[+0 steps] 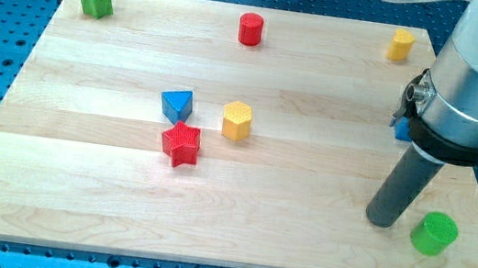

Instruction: Push the green circle to the bottom right of the hexagon

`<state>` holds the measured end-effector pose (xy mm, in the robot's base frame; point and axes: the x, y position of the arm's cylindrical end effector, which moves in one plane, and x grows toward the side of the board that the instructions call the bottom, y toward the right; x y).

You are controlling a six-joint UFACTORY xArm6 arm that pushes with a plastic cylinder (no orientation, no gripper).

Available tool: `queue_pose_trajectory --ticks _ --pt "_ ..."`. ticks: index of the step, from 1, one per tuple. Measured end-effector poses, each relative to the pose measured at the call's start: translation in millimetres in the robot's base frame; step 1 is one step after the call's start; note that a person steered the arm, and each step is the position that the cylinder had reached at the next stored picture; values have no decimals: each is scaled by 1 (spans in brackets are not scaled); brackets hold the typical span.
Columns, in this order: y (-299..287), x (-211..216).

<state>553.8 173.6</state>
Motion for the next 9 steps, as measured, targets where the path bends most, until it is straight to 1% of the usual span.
queue_pose_trajectory --ticks 1,2,3,4,5,6,8,9 --pt "9 -6" --pt "72 -16" --pt "116 -16" --pt "116 -16" --pt "111 4" --pt "86 14" --pt "56 14" --pt "66 15"
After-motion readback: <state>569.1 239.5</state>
